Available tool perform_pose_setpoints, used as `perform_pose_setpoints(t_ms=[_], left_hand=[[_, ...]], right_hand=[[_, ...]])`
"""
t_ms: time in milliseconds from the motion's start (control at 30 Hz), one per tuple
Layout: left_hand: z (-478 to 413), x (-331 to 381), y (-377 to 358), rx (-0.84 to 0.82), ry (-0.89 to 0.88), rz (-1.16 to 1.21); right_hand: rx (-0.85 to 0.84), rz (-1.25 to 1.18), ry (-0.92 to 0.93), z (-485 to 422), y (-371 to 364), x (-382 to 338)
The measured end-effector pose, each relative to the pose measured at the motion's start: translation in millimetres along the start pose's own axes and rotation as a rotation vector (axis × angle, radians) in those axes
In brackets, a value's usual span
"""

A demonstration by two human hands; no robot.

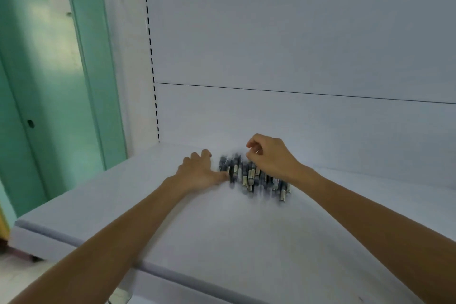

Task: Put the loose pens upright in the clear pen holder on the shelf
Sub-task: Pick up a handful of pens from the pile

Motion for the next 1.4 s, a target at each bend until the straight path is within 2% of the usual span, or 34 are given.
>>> perform_pose_setpoints(t_ms=[133,333,533,667,800,933,1033,1133,1233,1300,1400], left_hand=[[-16.3,-10.7,13.0,-0.110,-0.029,0.067],[-27.0,-30.9,32.7,-0.191,-0.057,-0.085],[-17.7,-47.2,38.9,-0.117,-0.115,-0.336],[-14.4,-64.6,47.6,-0.108,-0.090,-0.332],[-11.0,-79.9,52.5,-0.087,-0.088,-0.284],[-8.0,-96.9,58.1,-0.143,-0.100,-0.204],[-0.9,-105.4,67.3,-0.176,-0.150,-0.135],[5.5,-110.2,74.5,-0.129,-0.214,-0.075],[9.2,-110.8,77.2,-0.096,-0.208,-0.003],[9.5,-107.0,76.2,-0.102,-0.169,0.083],[10.7,-92.6,70.3,-0.097,-0.084,0.328]], right_hand=[[-0.041,0.086,0.022,0.7,-8.8,-12.9],[-0.017,0.107,-0.074,-10.0,-31.9,-31.0],[-0.118,0.391,-0.169,-36.4,-63.8,-58.1],[-0.115,0.561,-0.243,-52.3,-79.1,-68.1],[-0.007,0.520,-0.266,-60.8,-89.9,-70.5],[-0.130,0.424,-0.312,-62.4,-95.8,-73.8],[-0.159,0.359,-0.214,-63.3,-96.0,-82.3],[-0.213,0.375,-0.137,-67.5,-108.8,-92.7],[-0.170,0.365,-0.194,-69.6,-115.9,-98.1],[-0.129,0.259,-0.245,-66.5,-108.7,-97.5],[-0.042,0.119,-0.291,-52.9,-78.0,-92.0]])
Point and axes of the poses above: each hand's wrist, its own z-axis away from the middle knuckle, its own y-axis out of the back of the hand, x = y × z, the point moved 2 cm from there along -z, towards the middle knuckle, and after that the axes turned 8 degrees about z, right-handed, at the moved point
